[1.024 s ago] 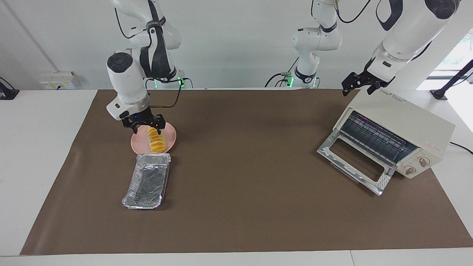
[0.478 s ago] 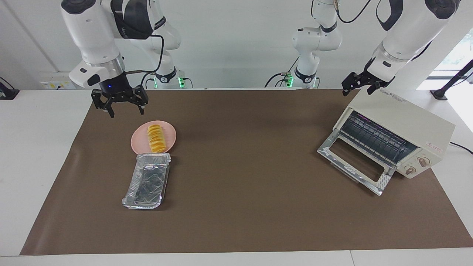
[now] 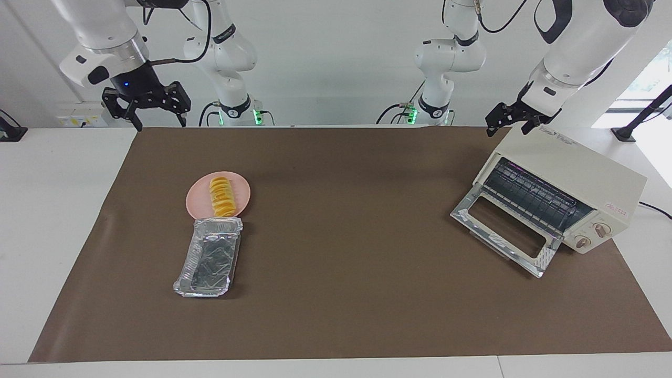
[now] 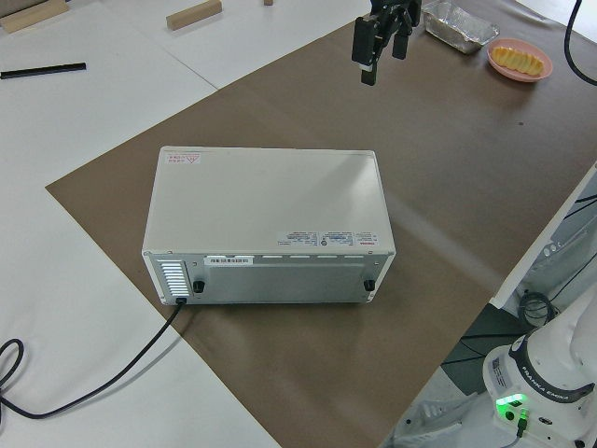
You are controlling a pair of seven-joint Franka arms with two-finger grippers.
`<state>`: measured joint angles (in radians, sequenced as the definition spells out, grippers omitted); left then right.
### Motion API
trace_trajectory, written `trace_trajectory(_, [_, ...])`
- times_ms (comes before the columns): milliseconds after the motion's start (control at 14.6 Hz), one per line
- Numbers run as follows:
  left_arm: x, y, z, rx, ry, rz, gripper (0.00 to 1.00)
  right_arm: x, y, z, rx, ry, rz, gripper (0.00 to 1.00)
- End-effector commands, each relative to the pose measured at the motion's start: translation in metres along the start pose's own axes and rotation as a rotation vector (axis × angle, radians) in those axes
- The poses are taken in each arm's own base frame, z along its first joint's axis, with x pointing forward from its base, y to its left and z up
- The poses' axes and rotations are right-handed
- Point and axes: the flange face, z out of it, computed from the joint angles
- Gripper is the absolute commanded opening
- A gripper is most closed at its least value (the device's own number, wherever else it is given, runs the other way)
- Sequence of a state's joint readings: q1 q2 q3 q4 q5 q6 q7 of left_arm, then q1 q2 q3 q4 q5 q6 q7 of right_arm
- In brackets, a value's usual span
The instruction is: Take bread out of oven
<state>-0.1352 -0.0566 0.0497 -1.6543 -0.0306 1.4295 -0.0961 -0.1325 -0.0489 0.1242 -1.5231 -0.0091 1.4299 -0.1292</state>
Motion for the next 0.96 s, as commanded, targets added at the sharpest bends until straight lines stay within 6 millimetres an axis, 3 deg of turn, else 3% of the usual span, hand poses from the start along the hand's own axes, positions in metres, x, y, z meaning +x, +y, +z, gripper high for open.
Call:
trace_trajectory(0, [-0.003,-0.004,-0.003,-0.011,0.016,-0.005,1.00,0.009,0.002,-0.008,-0.010,-0.009,-0.028,1.00])
trace_trajectory(205, [-0.004,-0.003,-0.003,-0.011,0.016,-0.003,1.00,0.007,0.003,0.018,-0.003,-0.020,-0.025,1.00])
trace_trajectory(478, [-0.003,-0.004,-0.003,-0.011,0.016,-0.005,1.00,0.004,0.015,0.016,0.011,-0.023,0.000,1.00])
trace_trajectory(888, [-0.004,-0.003,-0.003,-0.011,0.016,-0.003,1.00,0.003,0.015,0.015,0.008,-0.019,0.000,1.00])
